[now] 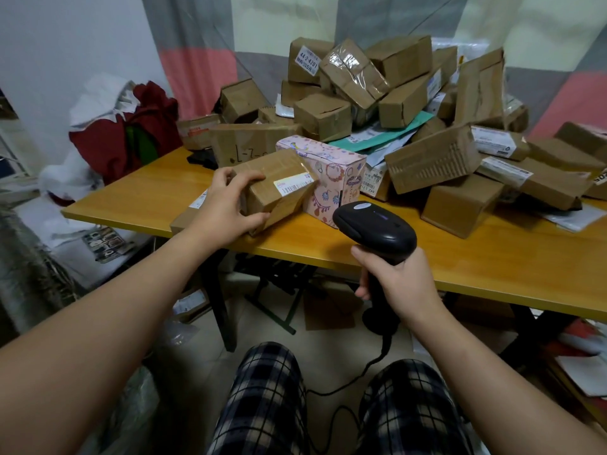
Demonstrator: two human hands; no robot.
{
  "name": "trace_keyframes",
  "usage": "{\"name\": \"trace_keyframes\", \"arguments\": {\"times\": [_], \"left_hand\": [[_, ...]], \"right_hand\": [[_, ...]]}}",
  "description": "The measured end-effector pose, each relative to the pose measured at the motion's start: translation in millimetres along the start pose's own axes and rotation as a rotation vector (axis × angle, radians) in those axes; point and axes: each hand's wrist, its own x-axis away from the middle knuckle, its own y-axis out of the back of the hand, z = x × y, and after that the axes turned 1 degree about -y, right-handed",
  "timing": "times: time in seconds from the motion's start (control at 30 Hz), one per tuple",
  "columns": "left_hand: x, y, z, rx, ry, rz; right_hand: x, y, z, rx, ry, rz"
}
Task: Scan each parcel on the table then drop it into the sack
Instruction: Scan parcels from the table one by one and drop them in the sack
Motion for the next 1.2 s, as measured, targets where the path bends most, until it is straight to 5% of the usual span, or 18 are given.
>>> {"name": "trace_keyframes", "arguments": {"times": [0.37, 0.8, 1.03, 1.2], "left_hand": [[93.2, 62.1, 20.7, 0.117, 0.025, -0.349], [299.3, 105.8, 148.4, -0.068, 0.771, -0.856], [294.0, 92.6, 229.4, -0.106, 1.016, -0.68], [271.1, 97.0, 274.1, -0.216, 1.13, -0.38]], "right_hand": [[-27.9, -103.9, 24.5, -0.025, 0.156, 0.342], [-6.7, -300.4, -28.1, 0.162, 0.092, 0.772], [-3.7, -352.6, -46.3, 0.357, 0.101, 0.896], [-16.7, -357.1, -62.1, 0.359, 0.027, 0.868]]}}
